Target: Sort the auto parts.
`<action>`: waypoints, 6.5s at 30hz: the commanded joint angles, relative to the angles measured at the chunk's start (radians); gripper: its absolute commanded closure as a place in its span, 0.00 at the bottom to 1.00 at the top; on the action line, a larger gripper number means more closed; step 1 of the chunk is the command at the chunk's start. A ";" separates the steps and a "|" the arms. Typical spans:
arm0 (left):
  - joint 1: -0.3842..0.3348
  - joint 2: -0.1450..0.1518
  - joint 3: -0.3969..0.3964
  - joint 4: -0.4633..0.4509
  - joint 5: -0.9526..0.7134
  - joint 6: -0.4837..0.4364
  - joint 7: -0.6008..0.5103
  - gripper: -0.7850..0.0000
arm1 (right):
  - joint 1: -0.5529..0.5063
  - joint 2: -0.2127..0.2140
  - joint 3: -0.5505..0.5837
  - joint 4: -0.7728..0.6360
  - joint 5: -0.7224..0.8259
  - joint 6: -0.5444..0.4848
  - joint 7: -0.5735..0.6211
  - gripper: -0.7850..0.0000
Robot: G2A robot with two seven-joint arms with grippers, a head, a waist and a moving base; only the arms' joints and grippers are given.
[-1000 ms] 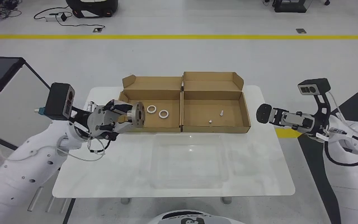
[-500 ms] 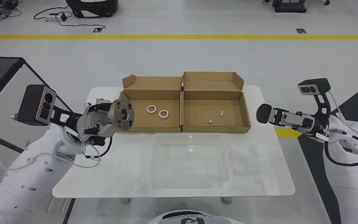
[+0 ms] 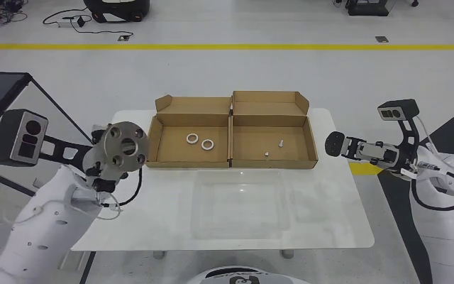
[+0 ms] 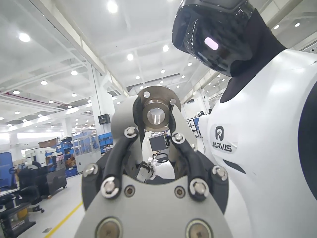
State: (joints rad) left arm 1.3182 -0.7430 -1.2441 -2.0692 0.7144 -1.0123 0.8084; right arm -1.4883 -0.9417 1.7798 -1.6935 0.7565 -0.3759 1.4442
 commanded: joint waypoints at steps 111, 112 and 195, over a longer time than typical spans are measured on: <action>-0.202 -0.058 0.054 0.193 -0.054 0.179 -0.592 1.00 | 0.000 0.000 0.000 0.000 0.000 0.000 0.000 0.00; -0.223 -0.060 0.062 0.207 -0.050 0.181 -0.630 1.00 | 0.000 0.000 0.000 0.000 0.000 0.000 0.000 0.00; -0.732 -0.379 0.738 1.231 0.866 0.185 -1.151 0.76 | 0.000 0.000 0.000 0.000 0.000 0.000 0.000 0.00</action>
State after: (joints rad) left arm 0.5871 -1.1183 -0.5083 -0.8435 1.5778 -0.8273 -0.3447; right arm -1.4883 -0.9417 1.7798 -1.6935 0.7565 -0.3759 1.4442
